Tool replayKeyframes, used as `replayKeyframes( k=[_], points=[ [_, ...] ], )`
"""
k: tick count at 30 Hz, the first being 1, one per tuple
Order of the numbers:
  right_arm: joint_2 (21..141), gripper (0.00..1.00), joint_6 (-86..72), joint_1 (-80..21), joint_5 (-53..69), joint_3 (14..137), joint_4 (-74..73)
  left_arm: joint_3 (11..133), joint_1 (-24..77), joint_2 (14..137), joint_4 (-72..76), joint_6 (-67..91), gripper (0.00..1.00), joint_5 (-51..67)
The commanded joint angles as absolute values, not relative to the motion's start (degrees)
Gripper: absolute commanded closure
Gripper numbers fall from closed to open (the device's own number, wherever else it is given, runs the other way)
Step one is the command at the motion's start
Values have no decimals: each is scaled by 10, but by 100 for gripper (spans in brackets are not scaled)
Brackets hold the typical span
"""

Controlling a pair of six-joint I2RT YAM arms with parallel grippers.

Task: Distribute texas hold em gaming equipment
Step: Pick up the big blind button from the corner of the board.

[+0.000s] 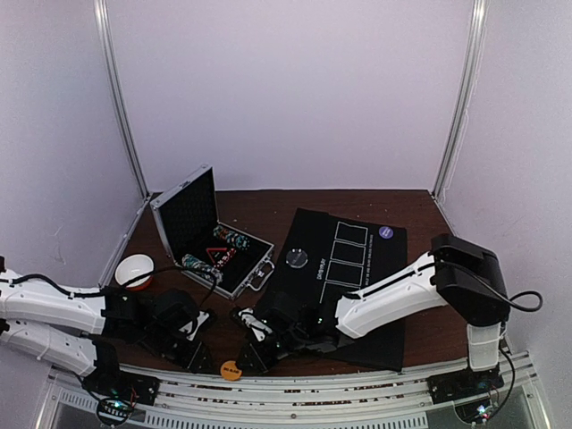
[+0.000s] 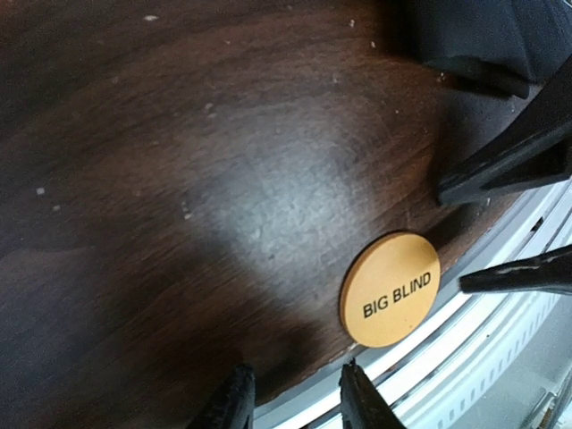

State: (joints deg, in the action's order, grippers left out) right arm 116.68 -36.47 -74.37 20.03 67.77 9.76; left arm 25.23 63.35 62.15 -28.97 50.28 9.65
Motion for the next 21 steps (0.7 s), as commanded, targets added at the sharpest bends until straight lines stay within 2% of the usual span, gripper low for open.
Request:
replayKeyframes(
  k=[1,10,21],
  points=[
    [1201,66,-363,-743,219,707,106,238,629,645,-199,502,68,132],
    [1200,82,-359,-746,269,697,112,218,636,686,-154,478,76,197],
    [1149,83,-366,-757,266,651,91,227,675,717,-151,466,78,225]
  ],
)
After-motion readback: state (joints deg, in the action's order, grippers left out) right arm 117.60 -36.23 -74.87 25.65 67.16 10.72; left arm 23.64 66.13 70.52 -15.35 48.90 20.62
